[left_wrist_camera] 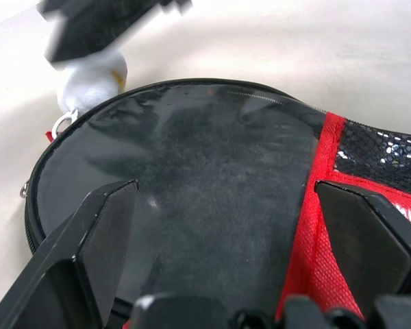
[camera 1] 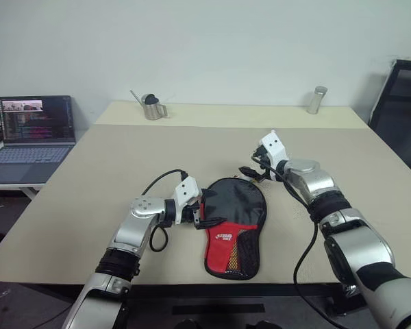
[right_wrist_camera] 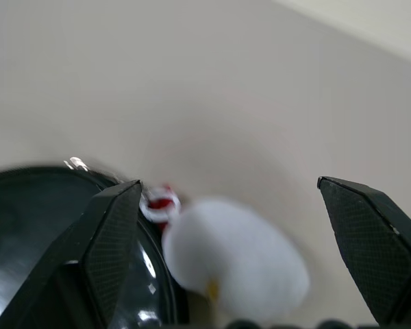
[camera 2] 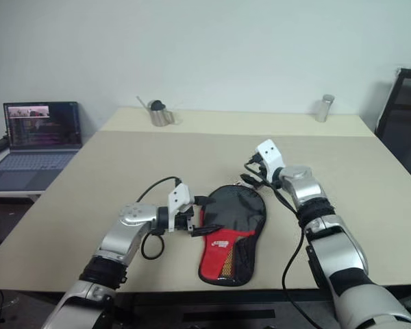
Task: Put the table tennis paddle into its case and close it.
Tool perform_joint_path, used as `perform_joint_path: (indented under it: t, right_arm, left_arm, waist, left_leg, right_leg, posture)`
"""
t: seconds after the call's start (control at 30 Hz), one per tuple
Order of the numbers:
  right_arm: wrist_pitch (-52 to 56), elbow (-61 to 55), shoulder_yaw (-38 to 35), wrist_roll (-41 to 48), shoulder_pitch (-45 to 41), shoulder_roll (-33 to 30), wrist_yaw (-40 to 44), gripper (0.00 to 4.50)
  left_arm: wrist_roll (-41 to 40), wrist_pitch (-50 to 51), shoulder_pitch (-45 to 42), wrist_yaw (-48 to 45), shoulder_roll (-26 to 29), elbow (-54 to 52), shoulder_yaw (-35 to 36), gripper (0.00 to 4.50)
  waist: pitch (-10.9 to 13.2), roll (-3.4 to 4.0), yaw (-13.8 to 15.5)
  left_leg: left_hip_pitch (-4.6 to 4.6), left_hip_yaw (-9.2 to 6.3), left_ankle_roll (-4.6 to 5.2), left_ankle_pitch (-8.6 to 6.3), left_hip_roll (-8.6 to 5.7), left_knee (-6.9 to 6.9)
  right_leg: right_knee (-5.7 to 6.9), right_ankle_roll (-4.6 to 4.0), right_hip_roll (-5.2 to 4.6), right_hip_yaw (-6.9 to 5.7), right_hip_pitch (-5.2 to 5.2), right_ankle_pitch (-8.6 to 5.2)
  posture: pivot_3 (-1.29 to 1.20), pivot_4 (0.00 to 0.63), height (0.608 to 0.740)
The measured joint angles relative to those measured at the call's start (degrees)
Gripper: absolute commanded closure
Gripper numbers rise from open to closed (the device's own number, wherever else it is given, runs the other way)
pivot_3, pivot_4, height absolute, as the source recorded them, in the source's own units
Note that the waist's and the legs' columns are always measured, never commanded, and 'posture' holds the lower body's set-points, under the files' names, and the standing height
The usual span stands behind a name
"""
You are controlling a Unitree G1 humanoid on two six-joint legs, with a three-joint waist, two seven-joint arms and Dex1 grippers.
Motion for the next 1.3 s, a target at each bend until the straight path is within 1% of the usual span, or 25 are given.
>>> perform_joint_path:
  t: [0.1,0.23,0.27,0.33,0.37,0.5,0.6,0.67,0.73,0.83,0.97,1.03,1.13,1.23,1.3]
  right_arm:
    - [-0.73,5.39,-1.69,-0.20,-0.81,2.15,-1.34,0.00]
    - [-1.86,8.96,-3.59,-0.46,-2.93,3.38,-3.38,0.00]
    - [-2.07,9.48,-4.08,-0.47,-3.36,3.52,-4.02,0.19]
    - [-2.39,10.17,-4.91,-0.47,-3.85,3.82,-4.77,0.64]
    - [-2.49,10.56,-5.31,-0.48,-3.90,4.01,-5.04,0.95]
    - [-2.48,11.10,-5.68,-0.87,-3.92,4.55,-5.49,2.41]
    - [-2.40,11.10,-5.53,-2.19,-3.95,4.60,-5.31,3.39]
    - [-2.34,11.10,-5.54,-2.85,-3.99,4.68,-5.09,3.90]
    - [-2.29,11.10,-5.56,-3.25,-4.05,4.82,-5.09,4.28]
    - [-2.27,11.09,-5.60,-3.81,-4.15,5.31,-5.19,4.43]
    - [-2.38,11.08,-5.59,-4.64,-4.16,5.79,-5.32,4.45]
    - [-2.38,11.07,-5.59,-4.96,-4.16,5.91,-5.28,4.46]
    - [-2.39,10.68,-5.51,-5.14,-4.16,5.85,-4.63,4.46]
    - [-2.37,9.03,-5.01,-5.61,-4.16,4.87,-2.96,4.46]
    - [-2.15,6.69,-4.33,-6.20,-4.10,3.11,-1.40,4.46]
  left_arm:
    - [0.00,0.01,0.00,0.04,0.04,-0.04,-0.08,0.02]
    - [0.01,0.00,0.00,0.06,0.07,-0.05,-0.24,0.02]
    - [0.01,0.00,0.00,0.07,0.11,-0.05,-0.24,0.00]
    - [0.01,0.01,0.00,0.09,0.34,-0.10,-0.25,0.00]
    - [0.01,0.01,0.04,0.10,0.48,-0.23,-0.25,0.00]
    - [0.04,0.05,0.15,0.14,0.65,-0.80,-0.36,0.00]
    - [0.54,-0.83,-0.16,0.13,0.55,-0.15,-1.47,0.00]
    - [1.41,-2.12,-1.28,0.16,0.31,2.05,-2.20,0.00]
    - [2.24,-3.86,-2.73,0.23,-0.43,5.06,-2.72,0.00]
    - [3.42,-6.43,-4.70,0.33,-2.18,10.63,-3.94,0.00]
    - [3.67,-10.26,-6.82,0.07,-3.37,16.59,-4.33,0.00]
    - [3.67,-11.92,-7.36,0.02,-3.90,19.01,-4.44,0.00]
    - [3.65,-13.70,-7.98,0.02,-4.24,21.64,-4.50,0.00]
    - [3.65,-14.59,-8.46,0.11,-4.75,23.45,-4.50,0.00]
    - [3.65,-15.17,-8.67,0.24,-5.30,24.38,-4.50,0.00]
  waist:
    - [0.04,0.06,-0.12]
    - [0.06,0.09,-0.32]
    - [0.06,0.09,-0.32]
    - [0.06,0.09,-0.32]
    - [0.06,0.10,-0.32]
    - [0.06,0.11,-0.35]
    - [0.06,0.11,-0.34]
    - [0.06,0.11,-0.33]
    - [0.05,0.12,-0.32]
    - [0.04,0.13,-0.35]
    - [-0.06,0.22,-0.40]
    - [-0.14,0.35,-0.39]
    - [-0.14,0.36,-0.33]
    - [-0.14,0.37,-0.33]
    - [-0.14,0.37,-0.21]
  left_leg:
    - [0.00,0.02,0.00,0.00,0.00,0.00]
    - [0.02,0.02,0.00,0.00,0.01,0.00]
    - [0.02,0.02,0.00,0.00,0.01,0.00]
    - [0.02,0.02,0.00,0.00,0.01,-0.01]
    - [0.02,0.02,0.00,0.00,0.01,-0.01]
    - [0.02,0.02,0.00,0.00,0.01,-0.01]
    - [0.03,0.02,0.00,0.00,0.01,-0.01]
    - [0.04,0.02,0.00,0.00,0.00,-0.01]
    - [0.06,0.03,0.00,0.01,0.00,-0.01]
    - [0.09,0.07,0.01,0.01,0.00,0.00]
    - [0.16,0.09,0.01,0.01,0.01,0.00]
    - [0.24,0.11,0.02,0.01,-0.01,0.01]
    - [0.54,0.06,0.02,0.02,0.00,0.01]
    - [0.80,0.02,0.02,0.01,0.00,0.00]
    - [0.81,-0.02,0.02,0.01,-0.01,0.00]
  right_leg:
    - [0.02,-0.01,0.00,0.03,-0.02,0.01]
    - [0.04,-0.01,0.01,0.04,-0.02,0.00]
    - [0.05,-0.01,0.01,0.04,-0.02,0.00]
    - [0.04,-0.01,0.01,0.05,-0.02,0.00]
    - [0.04,-0.01,0.01,0.04,-0.02,0.00]
    - [0.05,-0.01,0.01,0.06,-0.02,0.00]
    - [0.05,-0.01,0.01,0.05,-0.01,0.00]
    - [0.07,-0.01,0.01,0.05,-0.01,0.00]
    - [0.09,0.00,0.01,0.04,0.00,0.00]
    - [0.10,0.03,0.01,0.02,0.01,-0.02]
    - [0.14,0.06,0.02,0.02,0.05,-0.04]
    - [0.15,0.21,0.01,0.01,0.11,-0.12]
    - [0.12,0.23,0.00,0.00,0.46,-0.14]
    - [0.07,0.24,-0.04,0.00,0.73,-0.15]
    - [0.04,0.24,-0.08,0.01,0.76,-0.15]
  posture:
    - [0.00,0.150,0.740]
    - [0.00,0.150,0.740]
    - [0.00,0.150,0.740]
    - [0.00,0.150,0.740]
    - [0.00,0.150,0.740]
    - [0.00,0.150,0.740]
    - [0.00,0.150,0.740]
    - [0.00,0.150,0.740]
    - [0.00,0.150,0.740]
    - [0.00,0.150,0.740]
    - [0.00,0.150,0.740]
    - [0.00,0.150,0.740]
    - [0.00,0.150,0.740]
    - [0.00,0.150,0.740]
    - [0.00,0.150,0.740]
